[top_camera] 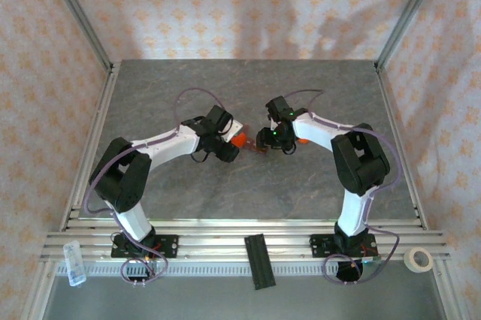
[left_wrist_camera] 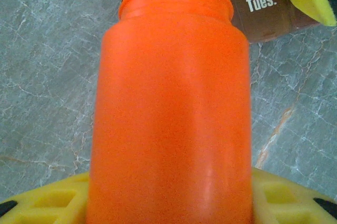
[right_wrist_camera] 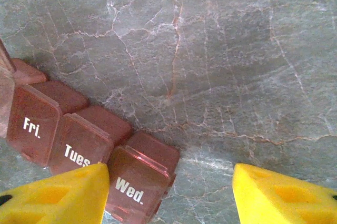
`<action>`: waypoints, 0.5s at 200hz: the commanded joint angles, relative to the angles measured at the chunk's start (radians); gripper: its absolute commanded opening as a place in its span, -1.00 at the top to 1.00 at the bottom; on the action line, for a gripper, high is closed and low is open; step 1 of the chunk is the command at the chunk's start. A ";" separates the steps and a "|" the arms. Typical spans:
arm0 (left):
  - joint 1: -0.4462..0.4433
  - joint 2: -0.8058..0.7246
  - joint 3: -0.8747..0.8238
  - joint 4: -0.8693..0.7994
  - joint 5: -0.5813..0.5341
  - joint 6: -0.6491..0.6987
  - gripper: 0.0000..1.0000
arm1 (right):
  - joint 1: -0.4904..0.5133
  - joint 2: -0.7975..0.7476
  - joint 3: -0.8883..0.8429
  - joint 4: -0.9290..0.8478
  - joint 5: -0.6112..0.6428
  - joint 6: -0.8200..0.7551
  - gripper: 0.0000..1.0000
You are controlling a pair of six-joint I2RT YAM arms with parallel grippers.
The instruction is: Sort the pills into containers
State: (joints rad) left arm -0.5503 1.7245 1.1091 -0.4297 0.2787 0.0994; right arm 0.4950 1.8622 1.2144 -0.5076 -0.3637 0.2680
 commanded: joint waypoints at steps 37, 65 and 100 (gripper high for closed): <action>0.002 0.024 0.060 -0.081 -0.027 0.026 1.00 | 0.002 0.032 -0.007 -0.031 0.034 -0.002 -0.24; 0.002 0.036 0.082 -0.119 -0.045 0.029 1.00 | 0.002 0.036 -0.008 -0.029 0.034 0.001 -0.23; 0.003 0.055 0.110 -0.156 -0.053 0.031 1.00 | 0.003 0.041 -0.007 -0.029 0.032 0.004 -0.22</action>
State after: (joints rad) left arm -0.5499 1.7630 1.1774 -0.5293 0.2527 0.1074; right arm 0.4950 1.8660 1.2144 -0.5041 -0.3676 0.2684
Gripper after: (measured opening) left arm 0.525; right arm 0.614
